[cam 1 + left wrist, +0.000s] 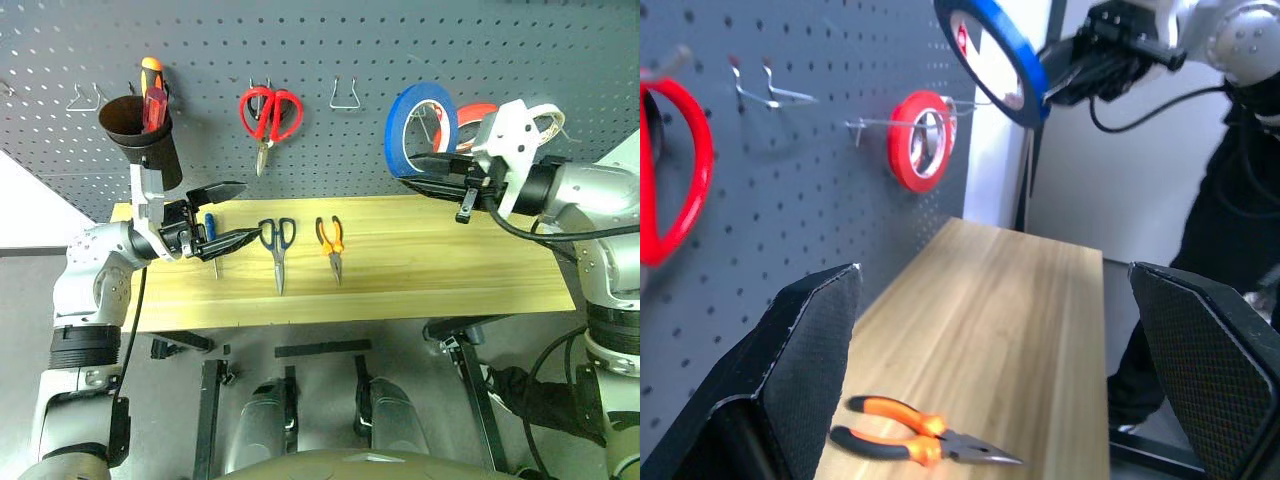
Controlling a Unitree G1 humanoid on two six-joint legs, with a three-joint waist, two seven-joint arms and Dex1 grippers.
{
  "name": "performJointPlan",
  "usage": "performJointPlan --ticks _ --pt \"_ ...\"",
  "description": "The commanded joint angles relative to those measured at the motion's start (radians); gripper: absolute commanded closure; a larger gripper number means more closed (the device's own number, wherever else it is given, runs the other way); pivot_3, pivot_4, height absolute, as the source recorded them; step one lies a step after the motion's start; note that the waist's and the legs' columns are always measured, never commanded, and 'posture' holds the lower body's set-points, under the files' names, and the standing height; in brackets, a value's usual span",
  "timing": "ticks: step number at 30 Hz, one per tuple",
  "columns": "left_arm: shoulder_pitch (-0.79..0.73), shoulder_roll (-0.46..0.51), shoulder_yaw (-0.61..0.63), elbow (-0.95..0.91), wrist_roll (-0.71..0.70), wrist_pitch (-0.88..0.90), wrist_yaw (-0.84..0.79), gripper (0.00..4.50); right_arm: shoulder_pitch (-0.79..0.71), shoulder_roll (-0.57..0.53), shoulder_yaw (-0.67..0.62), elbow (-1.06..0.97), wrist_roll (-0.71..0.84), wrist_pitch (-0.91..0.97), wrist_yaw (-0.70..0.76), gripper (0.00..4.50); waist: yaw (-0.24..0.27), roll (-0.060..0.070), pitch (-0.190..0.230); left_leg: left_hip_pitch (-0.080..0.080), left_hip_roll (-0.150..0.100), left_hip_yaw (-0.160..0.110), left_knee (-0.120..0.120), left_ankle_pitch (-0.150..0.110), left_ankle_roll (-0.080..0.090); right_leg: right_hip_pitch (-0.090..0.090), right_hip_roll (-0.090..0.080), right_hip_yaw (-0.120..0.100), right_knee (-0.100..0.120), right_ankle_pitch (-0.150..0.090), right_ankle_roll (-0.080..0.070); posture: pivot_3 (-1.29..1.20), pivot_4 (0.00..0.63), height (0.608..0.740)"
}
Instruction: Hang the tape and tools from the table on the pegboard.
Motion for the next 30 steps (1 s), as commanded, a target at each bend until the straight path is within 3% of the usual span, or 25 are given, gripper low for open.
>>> performJointPlan --ticks 1,16,25,30 --pt "-0.021 -0.001 -0.005 0.013 0.032 -0.05 -0.011 0.0 0.0 0.016 0.037 0.054 -0.061 -0.091 -0.045 3.84 -0.002 0.0 -0.011 0.0 0.0 0.0 0.0 0.0 0.0 0.0 0.0 0.0 0.0 0.0 0.0 -0.09 0.111 0.74" --pt "-0.048 -0.01 0.011 -0.022 0.002 -0.005 0.018 0.0 -0.145 0.172 0.163 0.454 -0.208 -0.319 -0.136 3.84 -0.006 0.001 -0.023 0.001 0.0 0.0 0.0 0.001 0.0 0.001 0.001 0.0 0.001 0.0 0.0 -0.06 0.108 0.74" --pt "-0.056 -0.035 0.005 -0.042 -0.004 0.016 0.039 0.0 -0.27 0.258 0.166 0.762 -0.298 -0.473 -0.272 3.84 -0.029 0.002 -0.03 0.002 0.0 -0.001 0.0 0.001 -0.001 0.002 0.001 0.0 0.001 0.0 0.0 -0.05 0.11 0.74" --pt "-0.055 -0.045 0.002 -0.038 0.001 0.007 0.043 0.0 -0.26 0.269 0.156 0.739 -0.279 -0.493 -0.253 2.23 -0.029 0.002 -0.031 0.003 0.0 -0.001 0.0 0.001 -0.001 0.002 0.001 0.0 0.002 0.0 0.0 -0.06 0.107 0.74"
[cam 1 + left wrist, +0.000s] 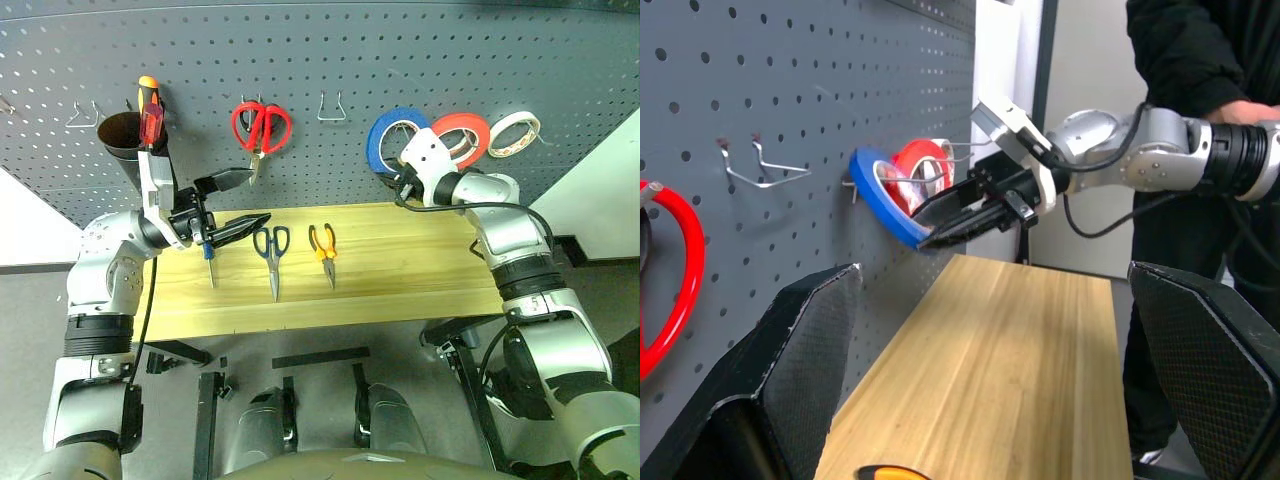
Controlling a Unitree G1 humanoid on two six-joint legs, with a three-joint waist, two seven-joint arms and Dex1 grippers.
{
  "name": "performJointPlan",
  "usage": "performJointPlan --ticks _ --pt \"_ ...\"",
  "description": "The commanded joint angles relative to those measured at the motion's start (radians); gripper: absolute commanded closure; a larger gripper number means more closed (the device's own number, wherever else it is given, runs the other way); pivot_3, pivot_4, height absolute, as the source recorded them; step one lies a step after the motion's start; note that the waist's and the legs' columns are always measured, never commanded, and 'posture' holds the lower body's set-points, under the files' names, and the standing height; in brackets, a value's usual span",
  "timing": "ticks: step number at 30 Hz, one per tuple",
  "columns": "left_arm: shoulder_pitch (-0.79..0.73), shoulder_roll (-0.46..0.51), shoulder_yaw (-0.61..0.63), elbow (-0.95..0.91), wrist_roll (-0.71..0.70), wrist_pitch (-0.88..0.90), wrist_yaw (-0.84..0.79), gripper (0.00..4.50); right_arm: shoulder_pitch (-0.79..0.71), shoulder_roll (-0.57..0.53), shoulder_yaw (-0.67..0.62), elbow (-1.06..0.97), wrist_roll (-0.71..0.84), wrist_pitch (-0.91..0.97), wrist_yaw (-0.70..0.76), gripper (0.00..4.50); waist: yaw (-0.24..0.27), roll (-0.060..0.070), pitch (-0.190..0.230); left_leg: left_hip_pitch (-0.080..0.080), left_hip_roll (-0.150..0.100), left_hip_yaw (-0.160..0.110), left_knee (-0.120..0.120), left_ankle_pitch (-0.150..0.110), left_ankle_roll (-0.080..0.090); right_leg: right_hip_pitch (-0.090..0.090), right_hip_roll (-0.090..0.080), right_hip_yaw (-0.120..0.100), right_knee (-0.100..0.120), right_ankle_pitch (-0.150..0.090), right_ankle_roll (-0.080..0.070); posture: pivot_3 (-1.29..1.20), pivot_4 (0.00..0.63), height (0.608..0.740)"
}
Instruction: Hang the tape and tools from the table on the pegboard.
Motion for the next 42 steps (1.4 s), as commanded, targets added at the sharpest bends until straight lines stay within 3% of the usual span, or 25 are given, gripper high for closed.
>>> performJointPlan --ticks 1,5,7,12,17,21,26,34,42 --pt "-0.014 0.002 0.008 -0.034 -0.007 -0.008 0.002 0.0 -0.017 0.0 -0.035 -0.051 0.016 -0.028 -0.003 1.89 0.0 0.0 -0.001 0.0 0.0 0.0 0.0 0.0 0.0 0.0 0.0 0.0 0.0 0.0 0.0 -0.06 0.108 0.74" --pt "-0.014 0.007 0.011 -0.032 -0.007 -0.002 0.002 0.0 0.02 -0.035 -0.065 -0.175 0.056 0.05 0.031 0.49 0.002 0.001 -0.002 0.0 0.0 0.0 0.0 0.0 0.0 0.0 0.0 0.0 0.0 0.0 0.0 -0.05 0.114 0.74" --pt "-0.009 0.011 0.013 -0.033 -0.011 0.004 -0.001 0.0 0.073 -0.075 -0.082 -0.305 0.109 0.153 0.094 0.02 0.005 0.001 -0.003 0.0 0.0 -0.001 0.0 0.0 0.0 0.0 0.0 0.0 0.0 0.0 0.0 -0.05 0.115 0.74" --pt "0.021 0.017 0.014 -0.05 -0.012 0.018 0.001 0.0 0.217 -0.175 -0.101 -0.627 0.262 0.458 0.207 0.02 0.008 0.0 -0.004 0.0 0.0 -0.002 0.0 0.0 0.0 0.001 0.0 0.0 0.0 0.0 0.0 -0.05 0.125 0.74" --pt "0.095 0.051 0.005 -0.082 0.024 0.045 0.024 0.0 0.269 -0.172 -0.089 -0.747 0.349 0.748 0.16 0.02 0.0 0.0 -0.004 0.007 0.0 0.001 0.0 0.0 0.0 0.005 0.0 0.002 0.001 0.0 0.0 -0.06 0.139 0.74" --pt "0.155 0.084 -0.013 -0.113 0.058 0.071 0.043 0.0 0.207 -0.087 -0.07 -0.697 0.332 0.94 0.011 0.02 0.003 0.0 -0.005 0.011 0.001 0.0 0.0 0.0 0.0 0.007 0.0 0.004 0.002 0.0 0.0 -0.05 0.152 0.74" --pt "0.199 0.102 -0.013 -0.07 0.14 0.021 0.105 0.0 0.101 0.047 -0.037 -0.565 0.299 1.035 -0.123 0.02 0.005 0.001 -0.004 0.011 0.001 -0.001 0.0 0.0 0.0 0.007 0.0 0.004 0.002 0.0 0.0 -0.05 0.175 0.74" --pt "0.205 0.097 -0.03 -0.003 0.193 -0.031 0.112 0.0 -0.039 0.184 0.008 -0.193 0.213 0.949 -0.22 0.02 0.004 0.004 0.002 0.01 0.001 -0.001 -0.001 0.0 0.0 0.006 0.0 0.004 0.001 0.0 0.0 -0.02 0.267 0.74" --pt "0.221 0.106 -0.041 -0.034 0.196 -0.008 0.116 0.0 -0.14 0.28 0.007 0.054 0.16 0.853 -0.253 0.02 0.003 0.011 0.057 0.011 0.001 -0.002 -0.002 0.0 0.0 0.004 0.0 0.005 0.003 0.0 -0.001 -0.01 0.359 0.74"
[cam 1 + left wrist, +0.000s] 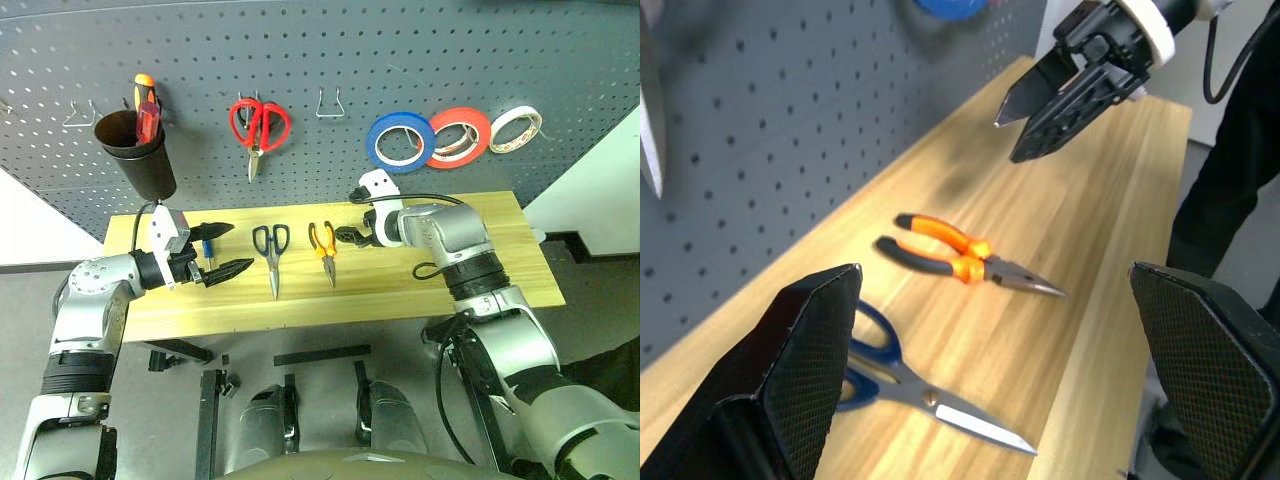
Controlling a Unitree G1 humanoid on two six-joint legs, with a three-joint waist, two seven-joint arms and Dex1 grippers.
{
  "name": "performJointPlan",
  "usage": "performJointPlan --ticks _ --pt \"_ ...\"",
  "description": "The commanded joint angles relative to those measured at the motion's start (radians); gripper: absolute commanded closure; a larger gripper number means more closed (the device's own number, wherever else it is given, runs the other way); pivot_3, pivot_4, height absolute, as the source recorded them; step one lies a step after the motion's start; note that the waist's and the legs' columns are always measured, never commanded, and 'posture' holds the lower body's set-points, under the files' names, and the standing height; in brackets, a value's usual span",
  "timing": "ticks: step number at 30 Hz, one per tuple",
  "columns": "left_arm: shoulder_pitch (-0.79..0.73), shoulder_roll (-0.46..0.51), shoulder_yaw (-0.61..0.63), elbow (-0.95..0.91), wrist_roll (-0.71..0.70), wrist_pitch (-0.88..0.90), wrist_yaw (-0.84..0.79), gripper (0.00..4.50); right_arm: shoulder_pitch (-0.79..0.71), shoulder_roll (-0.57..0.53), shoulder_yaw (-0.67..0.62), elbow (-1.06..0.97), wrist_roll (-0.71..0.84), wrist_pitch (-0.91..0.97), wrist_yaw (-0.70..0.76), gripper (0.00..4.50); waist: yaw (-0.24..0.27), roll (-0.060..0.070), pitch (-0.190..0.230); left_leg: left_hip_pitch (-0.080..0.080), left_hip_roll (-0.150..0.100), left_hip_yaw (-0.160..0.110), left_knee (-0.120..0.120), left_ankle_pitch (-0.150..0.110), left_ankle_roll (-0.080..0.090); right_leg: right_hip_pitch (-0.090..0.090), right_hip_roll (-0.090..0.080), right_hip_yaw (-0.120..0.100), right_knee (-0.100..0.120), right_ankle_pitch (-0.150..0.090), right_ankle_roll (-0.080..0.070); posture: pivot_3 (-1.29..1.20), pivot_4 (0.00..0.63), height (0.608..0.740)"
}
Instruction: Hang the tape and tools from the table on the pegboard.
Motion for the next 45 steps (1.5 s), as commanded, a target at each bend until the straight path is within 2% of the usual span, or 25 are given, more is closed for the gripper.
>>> performJointPlan --ticks 1,11,15,28,32,37,45 --pt "0.018 0.014 -0.003 -0.039 0.0 0.002 -0.005 0.0 -0.061 0.042 -0.023 0.071 -0.01 -0.05 -0.017 0.02 -0.001 0.002 0.016 0.0 0.0 0.0 0.0 0.0 0.0 -0.001 0.0 0.0 0.0 0.0 0.0 0.0 0.364 0.74" --pt "0.057 0.033 0.01 -0.088 -0.015 0.036 0.003 0.0 -0.148 0.12 -0.071 0.243 -0.012 -0.096 -0.035 0.02 0.006 0.003 0.085 -0.002 0.0 0.002 -0.001 0.0 0.0 -0.005 0.0 0.001 0.002 0.0 0.0 0.04 0.424 0.74" --pt "0.09 0.036 0.016 -0.121 -0.019 0.042 0.015 0.0 -0.164 0.134 -0.054 0.293 -0.04 -0.152 -0.042 0.02 0.007 0.002 0.093 -0.013 -0.001 0.005 0.0 0.0 0.0 -0.023 -0.002 0.002 0.013 0.0 0.0 0.06 0.435 0.74" --pt "0.164 0.029 0.032 -0.173 -0.028 0.039 0.057 0.0 -0.23 0.211 -0.072 0.433 -0.072 -0.216 -0.064 0.02 0.007 0.001 0.114 -0.014 0.001 0.014 -0.001 0.0 0.0 -0.029 -0.002 0.007 0.014 0.0 0.0 0.1 0.438 0.74" --pt "0.169 0.031 0.018 -0.163 -0.001 0.015 0.071 0.0 -0.238 0.221 0.002 0.489 -0.166 -0.288 -0.089 0.02 0.008 0.002 0.114 -0.014 0.001 0.017 -0.001 0.0 0.0 -0.031 -0.002 0.01 0.014 0.0 0.0 0.11 0.435 0.74" --pt "0.17 0.025 0.02 -0.144 0.007 -0.004 0.086 0.0 -0.255 0.235 0.012 0.512 -0.192 -0.306 -0.075 0.02 0.014 0.001 0.114 -0.015 0.002 0.018 -0.002 0.0 0.0 -0.032 -0.002 0.011 0.014 0.0 0.0 0.12 0.425 0.74" --pt "0.17 0.028 0.022 -0.131 0.011 -0.033 0.088 0.0 -0.272 0.245 0.055 0.53 -0.248 -0.347 -0.025 2.44 0.029 0.001 0.114 -0.015 0.004 0.021 -0.003 0.0 0.0 -0.034 0.0 0.011 0.014 0.0 0.0 0.13 0.403 0.74"
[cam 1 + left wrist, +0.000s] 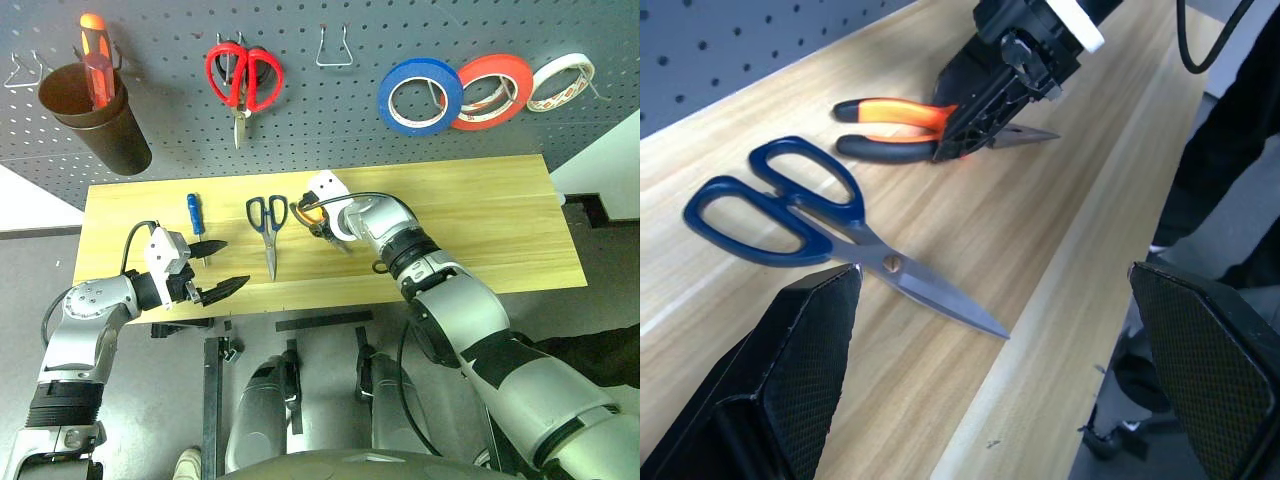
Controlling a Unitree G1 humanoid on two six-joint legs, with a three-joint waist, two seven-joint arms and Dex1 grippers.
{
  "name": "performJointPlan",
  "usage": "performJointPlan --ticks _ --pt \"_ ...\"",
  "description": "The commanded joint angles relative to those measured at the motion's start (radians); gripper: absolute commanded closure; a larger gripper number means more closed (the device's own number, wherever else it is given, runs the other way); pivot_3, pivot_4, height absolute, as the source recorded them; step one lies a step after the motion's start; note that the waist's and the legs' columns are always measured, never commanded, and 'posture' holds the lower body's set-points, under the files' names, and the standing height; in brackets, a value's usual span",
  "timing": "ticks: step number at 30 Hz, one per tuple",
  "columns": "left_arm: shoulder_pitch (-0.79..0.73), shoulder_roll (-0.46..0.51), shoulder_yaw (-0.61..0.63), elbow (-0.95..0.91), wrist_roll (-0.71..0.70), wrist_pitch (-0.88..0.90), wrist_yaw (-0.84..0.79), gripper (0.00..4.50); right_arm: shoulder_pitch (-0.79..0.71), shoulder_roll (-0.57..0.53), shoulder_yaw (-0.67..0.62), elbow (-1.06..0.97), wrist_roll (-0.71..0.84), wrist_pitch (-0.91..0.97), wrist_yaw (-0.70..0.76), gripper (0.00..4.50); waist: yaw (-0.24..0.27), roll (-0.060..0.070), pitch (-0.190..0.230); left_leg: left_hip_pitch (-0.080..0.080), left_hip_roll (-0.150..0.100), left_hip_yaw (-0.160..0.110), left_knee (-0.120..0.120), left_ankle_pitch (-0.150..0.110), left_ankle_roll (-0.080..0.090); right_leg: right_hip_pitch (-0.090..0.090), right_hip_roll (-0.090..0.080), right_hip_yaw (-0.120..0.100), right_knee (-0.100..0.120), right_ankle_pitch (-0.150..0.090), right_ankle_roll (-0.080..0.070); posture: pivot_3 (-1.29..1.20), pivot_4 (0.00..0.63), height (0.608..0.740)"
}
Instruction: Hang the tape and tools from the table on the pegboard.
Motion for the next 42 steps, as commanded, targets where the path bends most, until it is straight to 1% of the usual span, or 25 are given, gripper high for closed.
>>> performJointPlan --ticks 1,7,9,12,13,17,19,23,26,28,30,33,36,39,42 --pt "0.013 0.004 0.015 -0.002 0.0 -0.024 0.001 0.0 -0.032 0.018 0.015 0.003 -0.022 -0.026 0.035 2.44 0.001 0.0 0.0 0.0 0.0 0.0 0.0 0.0 0.0 0.0 0.0 0.0 0.0 0.0 0.0 0.13 0.398 0.74" --pt "0.008 0.001 0.021 0.015 0.003 -0.045 0.004 0.0 -0.042 0.007 0.039 0.012 -0.059 -0.048 0.057 2.44 0.002 0.0 0.0 0.0 0.0 0.001 0.0 0.0 0.0 0.0 0.0 0.0 0.0 0.0 0.0 0.14 0.365 0.74" --pt "-0.001 0.002 0.029 0.018 -0.005 -0.052 0.005 0.0 -0.035 -0.023 0.053 -0.03 -0.07 -0.03 0.1 2.44 0.003 -0.001 -0.001 0.0 0.0 0.001 0.0 0.0 0.0 0.0 0.0 0.0 0.0 0.0 0.0 0.13 0.334 0.74" --pt "-0.014 0.003 0.046 0.021 -0.027 -0.055 -0.006 0.0 -0.01 -0.084 0.066 -0.134 -0.07 0.017 0.178 2.44 0.007 -0.002 -0.002 -0.002 0.0 0.002 0.0 0.0 0.0 -0.001 0.0 0.0 0.0 0.0 0.0 0.13 0.31 0.74" --pt "-0.022 0.002 0.055 0.026 -0.036 -0.059 -0.009 0.0 0.004 -0.108 0.059 -0.192 -0.056 0.051 0.209 2.44 0.007 -0.003 -0.002 -0.002 0.0 0.002 0.0 0.0 0.0 -0.001 0.0 0.0 0.0 0.0 0.0 0.12 0.288 0.74" --pt "-0.045 -0.016 0.099 0.016 -0.086 -0.096 -0.022 0.0 0.119 -0.25 0.007 -0.606 0.059 0.301 0.365 2.44 0.019 -0.006 -0.008 -0.004 0.001 0.002 0.0 0.0 0.0 -0.001 0.0 -0.002 -0.001 0.0 0.0 0.1 0.24 0.74" --pt "-0.044 -0.027 0.118 -0.002 -0.12 -0.095 -0.032 0.0 0.179 -0.305 -0.032 -0.805 0.138 0.422 0.414 2.44 0.024 -0.007 -0.016 -0.007 0.001 0.002 0.001 0.0 0.0 -0.002 0.0 -0.003 -0.002 0.0 0.0 0.09 0.217 0.74" --pt "-0.039 -0.034 0.157 -0.043 -0.189 -0.071 -0.044 0.0 0.264 -0.364 -0.15 -1.108 0.285 0.615 0.438 2.44 0.026 -0.01 -0.036 -0.009 0.0 0.001 0.001 0.0 0.0 -0.003 0.0 -0.005 -0.003 0.0 0.0 0.06 0.185 0.74" --pt "-0.039 -0.038 0.179 -0.074 -0.237 -0.044 -0.042 0.0 0.309 -0.376 -0.23 -1.26 0.369 0.672 0.424 2.44 0.028 -0.014 -0.057 -0.011 0.001 -0.001 0.002 0.0 0.0 -0.003 0.0 -0.007 -0.003 0.0 0.0 0.05 0.173 0.74" --pt "-0.041 -0.04 0.183 -0.095 -0.256 -0.035 -0.04 0.0 0.314 -0.355 -0.311 -1.324 0.419 0.674 0.394 2.44 0.028 -0.015 -0.072 -0.011 0.0 -0.001 0.003 0.0 0.0 -0.002 0.0 -0.007 -0.004 0.0 0.0 0.03 0.157 0.74" --pt "-0.053 -0.041 0.186 -0.11 -0.273 -0.024 -0.039 0.0 0.299 -0.328 -0.386 -1.356 0.466 0.662 0.365 2.44 0.027 -0.015 -0.087 -0.011 0.0 -0.002 0.003 0.0 0.0 -0.001 0.0 -0.007 -0.004 0.001 0.0 0.03 0.143 0.74" --pt "-0.072 -0.041 0.186 -0.116 -0.283 -0.019 -0.037 0.0 0.284 -0.308 -0.428 -1.378 0.508 0.611 0.326 2.44 0.027 -0.018 -0.109 -0.011 0.0 -0.002 0.003 0.0 0.0 -0.001 0.0 -0.008 -0.004 0.001 0.0 0.02 0.136 0.74" --pt "-0.139 -0.058 0.2 -0.097 -0.305 -0.021 -0.005 0.0 0.208 -0.247 -0.479 -1.354 0.543 0.542 0.248 2.44 0.024 -0.018 -0.126 -0.011 -0.001 -0.002 0.003 0.0 0.0 0.0 0.0 -0.008 -0.004 0.001 0.0 0.01 0.113 0.74" --pt "-0.187 -0.072 0.207 -0.079 -0.306 -0.034 0.013 0.0 0.159 -0.217 -0.465 -1.284 0.524 0.449 0.188 2.44 0.017 -0.018 -0.143 -0.01 -0.001 -0.002 0.004 0.0 -0.001 0.0 0.0 -0.008 -0.003 0.001 0.0 0.01 0.097 0.74" --pt "-0.229 -0.085 0.222 -0.059 -0.307 -0.057 0.03 0.0 0.118 -0.191 -0.439 -1.178 0.482 0.314 0.122 2.44 0.002 -0.019 -0.168 -0.01 -0.001 -0.003 0.002 0.0 -0.001 0.0 0.0 -0.009 -0.004 0.001 0.0 0.01 0.086 0.74"
